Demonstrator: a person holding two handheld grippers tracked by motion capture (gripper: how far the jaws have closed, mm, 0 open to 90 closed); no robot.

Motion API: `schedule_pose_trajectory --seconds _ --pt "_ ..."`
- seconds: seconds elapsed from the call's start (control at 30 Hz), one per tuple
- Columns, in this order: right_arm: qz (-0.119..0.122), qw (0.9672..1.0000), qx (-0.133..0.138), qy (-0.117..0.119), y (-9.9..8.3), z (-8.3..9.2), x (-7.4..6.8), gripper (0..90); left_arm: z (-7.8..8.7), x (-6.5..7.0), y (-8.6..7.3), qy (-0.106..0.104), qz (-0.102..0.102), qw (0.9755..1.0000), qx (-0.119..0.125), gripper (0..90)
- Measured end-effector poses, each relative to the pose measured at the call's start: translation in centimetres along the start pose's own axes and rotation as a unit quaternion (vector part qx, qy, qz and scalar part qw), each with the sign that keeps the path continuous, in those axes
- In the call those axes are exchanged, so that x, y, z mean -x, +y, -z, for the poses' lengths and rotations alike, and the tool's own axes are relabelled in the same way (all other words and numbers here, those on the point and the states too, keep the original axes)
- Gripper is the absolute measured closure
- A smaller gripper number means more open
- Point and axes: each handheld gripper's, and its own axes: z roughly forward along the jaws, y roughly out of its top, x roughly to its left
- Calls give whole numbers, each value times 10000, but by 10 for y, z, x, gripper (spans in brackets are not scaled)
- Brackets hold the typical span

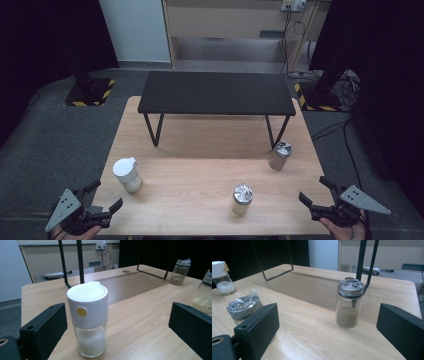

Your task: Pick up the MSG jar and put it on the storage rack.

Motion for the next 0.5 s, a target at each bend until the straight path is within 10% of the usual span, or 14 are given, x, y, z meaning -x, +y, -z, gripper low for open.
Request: schedule_pose_trajectory --seconds 0.5 --pt "-75 9999 -137 -2 3 5 0 46 1 -2 4 -182 -56 9998 -15 10"
